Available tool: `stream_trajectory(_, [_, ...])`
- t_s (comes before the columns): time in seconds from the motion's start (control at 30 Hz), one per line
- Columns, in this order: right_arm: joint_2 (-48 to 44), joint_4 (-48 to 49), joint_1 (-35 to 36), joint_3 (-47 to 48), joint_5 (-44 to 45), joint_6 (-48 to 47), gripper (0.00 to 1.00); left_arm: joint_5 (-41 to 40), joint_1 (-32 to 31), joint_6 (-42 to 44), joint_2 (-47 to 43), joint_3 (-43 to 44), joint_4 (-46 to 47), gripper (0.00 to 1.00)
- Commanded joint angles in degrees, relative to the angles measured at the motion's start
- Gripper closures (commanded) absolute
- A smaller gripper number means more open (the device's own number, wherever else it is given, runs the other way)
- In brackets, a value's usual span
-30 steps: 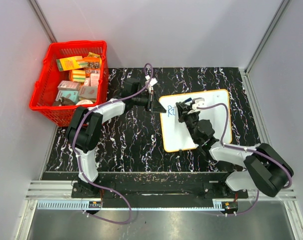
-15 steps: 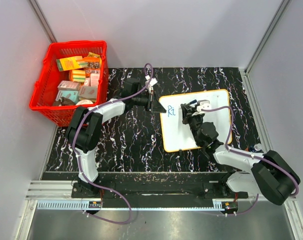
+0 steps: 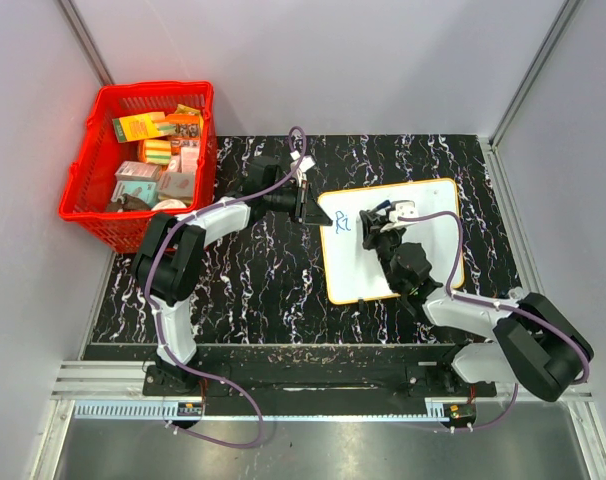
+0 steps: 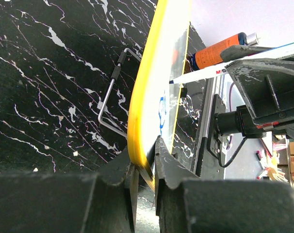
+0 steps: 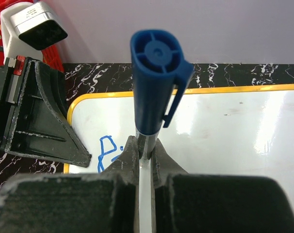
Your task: Write a sentence on the whiteboard
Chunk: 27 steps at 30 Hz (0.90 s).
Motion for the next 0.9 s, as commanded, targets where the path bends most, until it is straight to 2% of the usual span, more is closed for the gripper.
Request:
stream_trajectory(0.0, [1.7,2.3,-0.4,1.9,1.3,0.8,1.00,-7.8,-1.7,11.1,2.1,-0.6,-1.9,1.00])
stream_trajectory(0.87, [1.8,-1.0,-0.5,1.4,-1.6,1.9,1.00,-8.2,-1.6,11.6,2.5,-0.1,-2.8,1.00])
